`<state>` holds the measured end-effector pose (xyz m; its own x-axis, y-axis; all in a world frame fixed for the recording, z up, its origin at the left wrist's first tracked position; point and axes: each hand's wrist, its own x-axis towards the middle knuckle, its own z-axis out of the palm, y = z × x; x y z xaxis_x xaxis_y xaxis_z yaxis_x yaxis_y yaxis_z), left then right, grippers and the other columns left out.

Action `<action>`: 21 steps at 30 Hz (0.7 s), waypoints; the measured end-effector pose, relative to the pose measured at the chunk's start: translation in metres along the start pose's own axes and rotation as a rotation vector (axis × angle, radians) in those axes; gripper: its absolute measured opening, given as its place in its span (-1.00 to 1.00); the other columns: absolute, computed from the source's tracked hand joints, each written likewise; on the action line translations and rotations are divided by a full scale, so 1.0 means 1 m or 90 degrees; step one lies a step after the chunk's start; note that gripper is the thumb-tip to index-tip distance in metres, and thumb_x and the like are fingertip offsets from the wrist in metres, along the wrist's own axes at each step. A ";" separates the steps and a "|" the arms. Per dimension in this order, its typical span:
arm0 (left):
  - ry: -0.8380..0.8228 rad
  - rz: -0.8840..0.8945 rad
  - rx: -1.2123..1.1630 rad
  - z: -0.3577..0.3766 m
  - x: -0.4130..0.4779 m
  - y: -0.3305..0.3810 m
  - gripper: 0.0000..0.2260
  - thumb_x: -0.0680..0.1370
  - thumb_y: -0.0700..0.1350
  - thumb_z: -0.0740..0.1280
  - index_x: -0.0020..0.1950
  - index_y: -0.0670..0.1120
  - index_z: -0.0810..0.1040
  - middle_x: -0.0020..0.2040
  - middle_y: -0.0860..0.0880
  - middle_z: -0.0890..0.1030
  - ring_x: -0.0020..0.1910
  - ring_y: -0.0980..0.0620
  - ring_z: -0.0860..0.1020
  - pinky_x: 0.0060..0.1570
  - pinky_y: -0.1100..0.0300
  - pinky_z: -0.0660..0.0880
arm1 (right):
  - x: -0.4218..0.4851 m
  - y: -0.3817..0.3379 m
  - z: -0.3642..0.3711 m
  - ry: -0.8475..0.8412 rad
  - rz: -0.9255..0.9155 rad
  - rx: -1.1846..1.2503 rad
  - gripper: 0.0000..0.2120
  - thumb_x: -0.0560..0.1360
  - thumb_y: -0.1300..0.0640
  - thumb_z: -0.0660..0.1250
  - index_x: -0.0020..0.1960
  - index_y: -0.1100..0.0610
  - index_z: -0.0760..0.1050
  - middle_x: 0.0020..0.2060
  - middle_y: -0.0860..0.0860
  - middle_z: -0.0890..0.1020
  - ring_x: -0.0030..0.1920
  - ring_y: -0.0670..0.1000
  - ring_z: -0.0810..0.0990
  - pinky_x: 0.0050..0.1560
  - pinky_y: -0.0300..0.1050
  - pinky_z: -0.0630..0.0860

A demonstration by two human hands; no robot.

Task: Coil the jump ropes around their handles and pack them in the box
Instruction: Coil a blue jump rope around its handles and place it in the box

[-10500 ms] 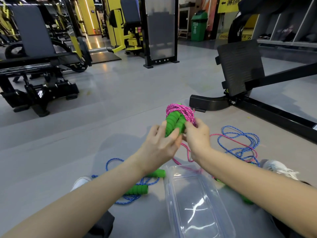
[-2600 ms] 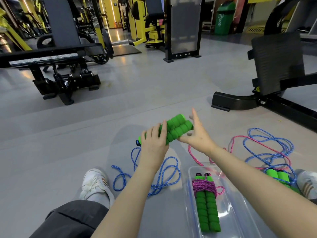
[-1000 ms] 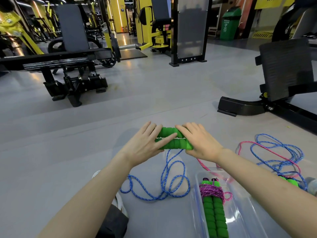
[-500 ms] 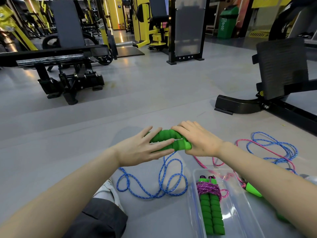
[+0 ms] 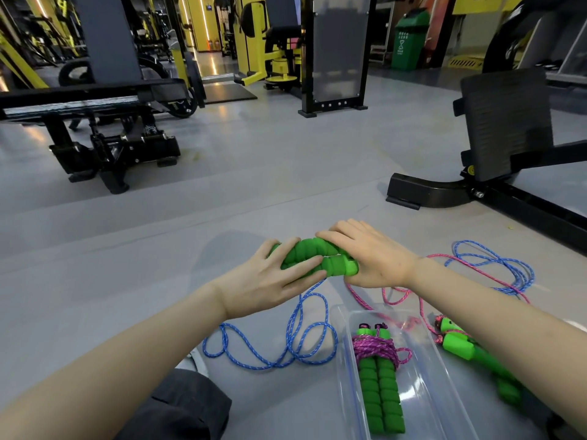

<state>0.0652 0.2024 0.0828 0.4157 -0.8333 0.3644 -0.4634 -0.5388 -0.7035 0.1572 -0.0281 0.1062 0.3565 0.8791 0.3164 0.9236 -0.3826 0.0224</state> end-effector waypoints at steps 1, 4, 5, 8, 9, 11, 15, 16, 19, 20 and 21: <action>0.006 -0.001 0.001 0.000 0.000 0.000 -0.60 0.60 -0.29 0.14 0.44 -0.12 0.34 0.33 -0.13 0.39 0.13 -0.37 0.48 -0.07 -0.09 0.47 | 0.000 0.001 0.002 0.007 0.002 0.005 -0.41 0.28 0.05 0.16 0.31 0.09 0.31 0.02 0.09 0.51 -0.06 0.16 0.52 -0.06 0.03 0.51; 0.008 -0.012 -0.001 -0.002 0.000 -0.003 -0.61 0.59 -0.30 0.15 0.42 -0.12 0.37 0.31 -0.14 0.45 0.13 -0.37 0.48 -0.07 -0.10 0.46 | -0.002 0.009 0.009 0.065 0.084 0.129 -0.20 0.25 0.06 0.29 0.46 0.09 0.16 0.25 0.14 0.40 0.23 0.16 0.43 0.24 0.02 0.42; 0.005 -0.017 0.001 -0.002 0.000 -0.005 -0.61 0.60 -0.30 0.15 0.42 -0.12 0.37 0.30 -0.14 0.46 0.13 -0.38 0.48 -0.06 -0.10 0.46 | -0.003 0.011 0.009 0.091 0.130 0.202 -0.11 0.24 0.04 0.36 0.50 0.10 0.09 0.30 0.12 0.35 0.31 0.11 0.36 0.32 -0.07 0.34; 0.007 -0.041 0.019 -0.005 0.001 -0.014 -0.63 0.61 -0.28 0.13 0.41 -0.12 0.38 0.30 -0.14 0.48 0.13 -0.38 0.49 -0.04 -0.10 0.43 | -0.003 0.015 0.005 0.121 0.296 0.482 0.15 0.23 0.19 0.57 0.52 0.05 -0.18 0.25 -0.12 0.31 0.23 -0.20 0.38 0.20 -0.46 0.31; 0.012 -0.053 0.023 -0.006 0.001 -0.017 -0.63 0.61 -0.28 0.13 0.41 -0.12 0.38 0.31 -0.14 0.48 0.13 -0.38 0.49 -0.03 -0.10 0.44 | -0.003 0.016 0.004 0.105 0.344 0.597 0.16 0.25 0.30 0.56 0.52 0.02 -0.20 0.23 -0.17 0.35 0.13 -0.26 0.46 0.14 -0.46 0.37; 0.026 -0.073 0.027 -0.009 0.001 -0.020 -0.64 0.62 -0.28 0.11 0.40 -0.12 0.37 0.33 -0.14 0.43 0.13 -0.38 0.50 -0.02 -0.09 0.46 | -0.003 0.021 0.001 0.048 0.380 0.749 -0.02 0.27 0.37 0.52 0.50 0.02 0.06 0.18 -0.11 0.50 -0.03 -0.25 0.57 0.10 -0.28 0.45; 0.056 -0.110 0.018 -0.013 0.009 -0.022 -0.64 0.61 -0.29 0.11 0.41 -0.11 0.35 0.35 -0.14 0.37 0.14 -0.38 0.47 -0.01 -0.10 0.45 | 0.004 0.019 -0.003 0.030 0.332 0.889 -0.63 0.29 0.32 0.39 0.10 0.22 0.53 -0.03 0.06 0.66 0.02 -0.05 0.61 0.14 -0.18 0.51; 0.062 -0.117 0.020 -0.014 0.011 -0.023 -0.63 0.61 -0.30 0.10 0.41 -0.11 0.34 0.35 -0.13 0.37 0.15 -0.38 0.46 0.00 -0.11 0.44 | 0.006 0.017 -0.004 0.055 0.334 0.894 -0.75 0.35 0.33 0.36 0.02 0.23 0.55 -0.08 0.10 0.65 0.00 -0.02 0.62 0.15 -0.17 0.51; 0.070 -0.142 0.035 -0.016 0.018 -0.027 -0.62 0.60 -0.32 0.03 0.40 -0.12 0.35 0.34 -0.13 0.37 0.13 -0.38 0.49 -0.02 -0.11 0.43 | 0.015 0.009 -0.002 0.103 0.413 0.803 -0.83 0.58 0.31 0.14 -0.15 0.18 0.43 -0.39 0.10 0.48 -0.35 -0.01 0.60 -0.11 -0.18 0.50; 0.069 -0.155 0.041 -0.016 0.020 -0.028 -0.61 0.60 -0.32 0.01 0.39 -0.13 0.36 0.34 -0.14 0.38 0.12 -0.39 0.50 -0.04 -0.10 0.44 | 0.016 0.006 -0.002 0.087 0.441 0.734 -0.82 0.61 0.26 0.09 -0.14 0.16 0.38 -0.45 0.08 0.44 -0.46 -0.03 0.55 -0.20 -0.20 0.45; 0.067 -0.166 0.049 -0.015 0.021 -0.029 -0.61 0.60 -0.32 0.00 0.39 -0.13 0.36 0.34 -0.14 0.39 0.11 -0.39 0.51 -0.06 -0.09 0.44 | 0.017 0.004 -0.001 0.057 0.455 0.667 -0.84 0.62 0.22 0.07 -0.10 0.16 0.35 -0.48 0.07 0.42 -0.52 -0.05 0.50 -0.28 -0.21 0.41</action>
<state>0.0761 0.1984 0.1198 0.4281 -0.6785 0.5970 -0.2898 -0.7287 -0.6204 0.1666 -0.0149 0.1128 0.8462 0.5328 0.0114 0.2131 -0.3187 -0.9236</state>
